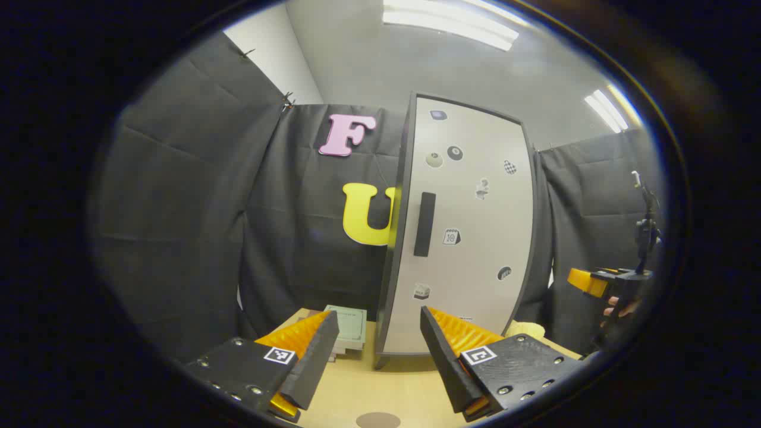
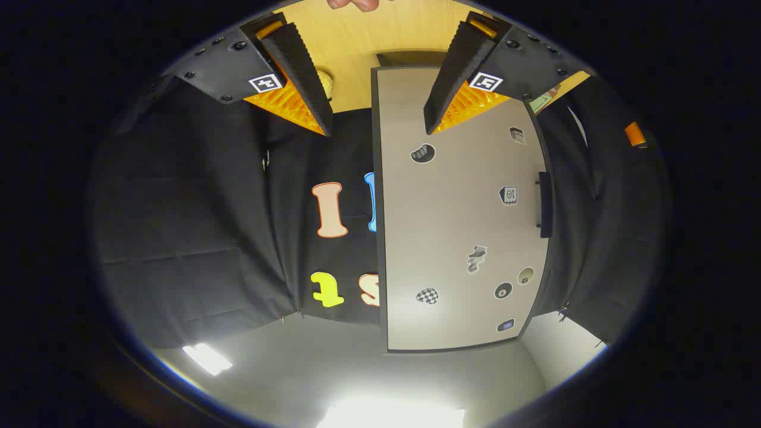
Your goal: Open the cabinet door with the right hand, grasp the bottle in the cabinet with the left hand and place it on the coaster, then close the cabinet door with the right hand.
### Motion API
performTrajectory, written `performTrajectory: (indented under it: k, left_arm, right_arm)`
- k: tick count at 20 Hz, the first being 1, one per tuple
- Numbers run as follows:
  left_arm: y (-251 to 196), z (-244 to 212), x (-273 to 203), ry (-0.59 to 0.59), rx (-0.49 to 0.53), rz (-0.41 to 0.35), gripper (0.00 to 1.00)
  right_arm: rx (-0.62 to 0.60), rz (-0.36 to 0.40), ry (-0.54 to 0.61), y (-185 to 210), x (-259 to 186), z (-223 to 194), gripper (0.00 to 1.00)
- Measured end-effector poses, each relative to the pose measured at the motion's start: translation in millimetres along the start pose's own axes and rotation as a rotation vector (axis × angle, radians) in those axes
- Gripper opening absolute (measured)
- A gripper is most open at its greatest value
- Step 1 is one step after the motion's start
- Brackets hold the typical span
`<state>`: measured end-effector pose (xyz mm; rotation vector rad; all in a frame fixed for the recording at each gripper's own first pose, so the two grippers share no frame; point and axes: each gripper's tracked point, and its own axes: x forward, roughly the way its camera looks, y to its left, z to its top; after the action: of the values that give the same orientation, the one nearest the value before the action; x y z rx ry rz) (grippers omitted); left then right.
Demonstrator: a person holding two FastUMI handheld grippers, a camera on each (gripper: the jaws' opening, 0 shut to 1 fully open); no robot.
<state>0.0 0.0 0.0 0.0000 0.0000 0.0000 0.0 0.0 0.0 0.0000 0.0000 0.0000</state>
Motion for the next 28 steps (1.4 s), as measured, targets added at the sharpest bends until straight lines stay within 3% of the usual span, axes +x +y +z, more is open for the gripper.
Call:
performTrajectory:
  k: [15, 24, 25, 26, 28]
  left_arm:
    - [-6.0, 6.6, 5.0, 0.001, 0.042, -0.023, 0.86]
    - [15.8, -6.1, -7.8, 0.022, 0.025, 0.025, 0.83]
    - [20.1, -8.7, -11.0, 0.026, 0.022, 0.036, 0.83]
    - [24.8, -9.8, -13.3, 0.030, 0.018, 0.050, 0.83]
    - [33.9, -12.8, -16.3, 0.037, 0.002, 0.076, 0.86]
  right_arm:
    - [0.026, -0.049, -0.012, -15.0, -8.6, 8.8, 0.98]
    - [-0.006, 0.052, -0.022, 22.4, 6.6, 33.6, 0.98]
    - [-0.009, 0.067, -0.024, 29.2, 10.6, 38.3, 0.93]
    - [-0.010, 0.082, -0.022, 36.5, 15.3, 43.9, 0.98]
    - [0.002, 0.120, -0.023, 53.7, 24.1, 56.7, 0.98]
